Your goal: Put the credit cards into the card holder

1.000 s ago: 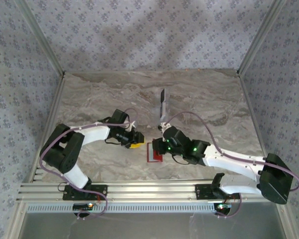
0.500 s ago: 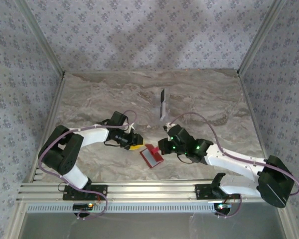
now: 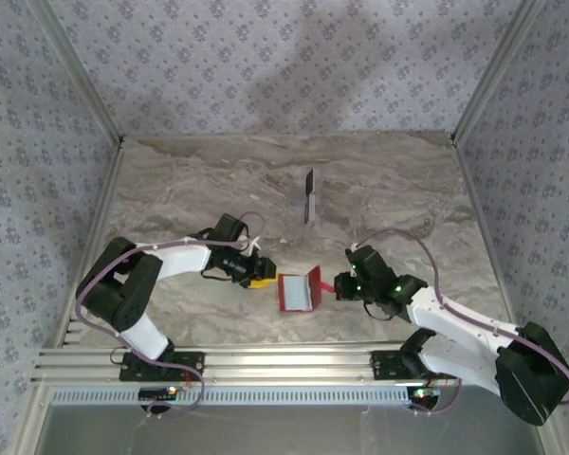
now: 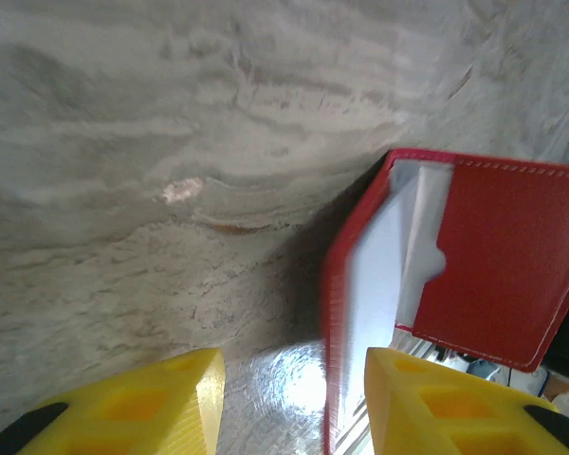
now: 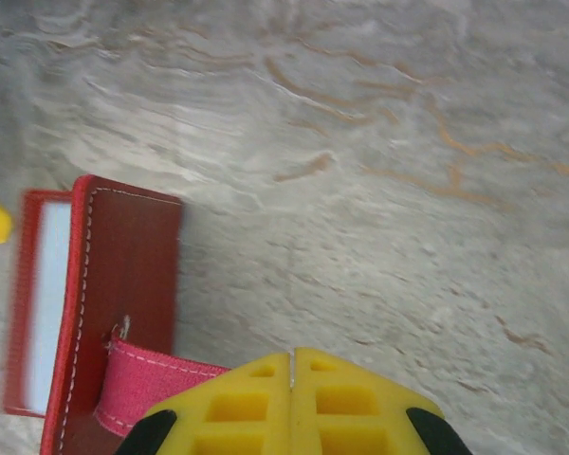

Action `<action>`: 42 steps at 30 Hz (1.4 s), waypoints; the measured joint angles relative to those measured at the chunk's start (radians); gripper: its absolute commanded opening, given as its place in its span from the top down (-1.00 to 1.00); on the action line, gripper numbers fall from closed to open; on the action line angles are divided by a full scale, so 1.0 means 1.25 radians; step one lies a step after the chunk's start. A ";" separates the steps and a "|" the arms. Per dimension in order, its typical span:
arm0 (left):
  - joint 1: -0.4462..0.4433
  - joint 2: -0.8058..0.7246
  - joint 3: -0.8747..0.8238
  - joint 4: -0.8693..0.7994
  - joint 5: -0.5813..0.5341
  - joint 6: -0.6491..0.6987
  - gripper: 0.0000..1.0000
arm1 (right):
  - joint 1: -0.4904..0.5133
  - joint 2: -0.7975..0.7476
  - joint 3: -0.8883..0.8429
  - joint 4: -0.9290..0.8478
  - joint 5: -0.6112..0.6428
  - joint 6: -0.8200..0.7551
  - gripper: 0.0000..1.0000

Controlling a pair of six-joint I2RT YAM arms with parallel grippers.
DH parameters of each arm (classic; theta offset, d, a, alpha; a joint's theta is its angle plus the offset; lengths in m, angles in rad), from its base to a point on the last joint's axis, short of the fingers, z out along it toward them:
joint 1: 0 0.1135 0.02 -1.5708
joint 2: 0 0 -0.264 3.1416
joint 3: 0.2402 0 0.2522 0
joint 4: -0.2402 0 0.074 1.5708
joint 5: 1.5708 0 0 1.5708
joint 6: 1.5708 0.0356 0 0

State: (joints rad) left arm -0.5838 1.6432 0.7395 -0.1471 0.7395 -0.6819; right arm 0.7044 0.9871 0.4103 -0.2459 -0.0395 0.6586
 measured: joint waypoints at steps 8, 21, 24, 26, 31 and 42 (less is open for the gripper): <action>-0.017 0.029 0.003 0.023 0.008 -0.021 0.31 | 0.000 0.011 -0.015 -0.018 0.034 0.000 1.00; -0.021 0.044 0.035 0.019 0.022 -0.030 0.18 | 0.001 0.035 -0.027 0.017 0.019 0.004 1.00; -0.020 0.034 0.040 0.004 0.022 -0.027 0.16 | 0.001 0.023 -0.020 0.008 0.009 0.006 1.00; -0.020 0.025 0.042 -0.002 0.022 -0.027 0.15 | 0.001 0.012 -0.008 0.002 -0.003 0.011 1.00; -0.020 0.001 0.043 -0.011 0.025 -0.026 0.13 | 0.004 -0.002 0.028 0.003 -0.027 0.021 1.00; -0.020 -0.016 0.042 -0.010 0.029 -0.020 0.12 | 0.079 0.017 0.094 0.027 -0.051 0.077 1.00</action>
State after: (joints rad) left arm -0.6090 1.6226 0.7925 -0.1600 0.7753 -0.7074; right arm 0.8032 1.0080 0.5278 -0.2115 -0.1028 0.7544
